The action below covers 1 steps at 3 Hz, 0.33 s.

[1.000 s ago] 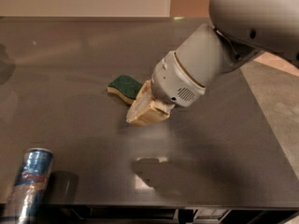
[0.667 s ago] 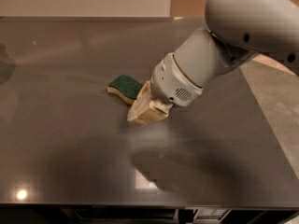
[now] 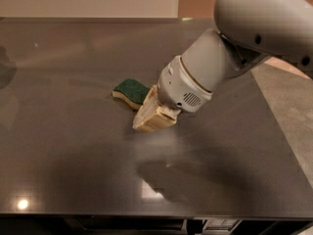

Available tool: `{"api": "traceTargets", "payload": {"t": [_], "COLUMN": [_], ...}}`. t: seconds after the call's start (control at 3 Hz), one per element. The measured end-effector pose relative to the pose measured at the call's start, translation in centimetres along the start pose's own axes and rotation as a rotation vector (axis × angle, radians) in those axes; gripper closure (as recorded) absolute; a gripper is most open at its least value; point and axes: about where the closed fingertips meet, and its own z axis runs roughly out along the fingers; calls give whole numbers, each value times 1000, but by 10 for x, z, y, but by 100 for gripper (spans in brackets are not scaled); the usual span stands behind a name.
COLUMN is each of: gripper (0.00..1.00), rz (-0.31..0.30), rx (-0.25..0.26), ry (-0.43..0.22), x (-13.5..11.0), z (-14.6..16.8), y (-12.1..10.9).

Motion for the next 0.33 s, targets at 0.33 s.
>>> {"api": "traceTargets", "payload": {"t": [0.33], "gripper": [13], "rz": [-3], "rx": [-1], "ry": [1], "x": [-1], "z": [1], "y": [1]}}
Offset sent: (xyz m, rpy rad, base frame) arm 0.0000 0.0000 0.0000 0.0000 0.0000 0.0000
